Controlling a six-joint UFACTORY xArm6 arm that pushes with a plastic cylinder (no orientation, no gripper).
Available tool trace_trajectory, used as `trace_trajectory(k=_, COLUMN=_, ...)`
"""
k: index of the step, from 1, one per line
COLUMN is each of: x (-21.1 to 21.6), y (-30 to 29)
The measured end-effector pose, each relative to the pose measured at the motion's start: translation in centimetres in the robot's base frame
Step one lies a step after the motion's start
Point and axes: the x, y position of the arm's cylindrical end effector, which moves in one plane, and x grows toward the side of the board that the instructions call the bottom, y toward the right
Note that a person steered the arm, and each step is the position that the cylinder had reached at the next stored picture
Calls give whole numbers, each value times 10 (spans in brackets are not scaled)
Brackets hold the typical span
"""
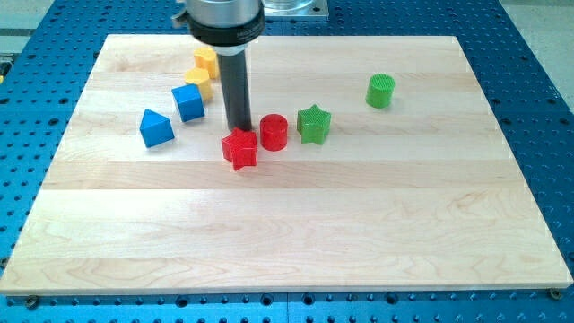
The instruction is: Place the red circle horizontally to the red star
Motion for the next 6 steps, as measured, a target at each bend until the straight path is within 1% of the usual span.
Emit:
trace_trajectory(k=2, x=-4, y=15)
trace_trajectory(k=3, x=-26, y=15)
trace_trajectory(k=4, x=-39, y=6)
trace_trajectory(k=5, x=-4, y=6)
trace_trajectory(k=6, x=9, y=43)
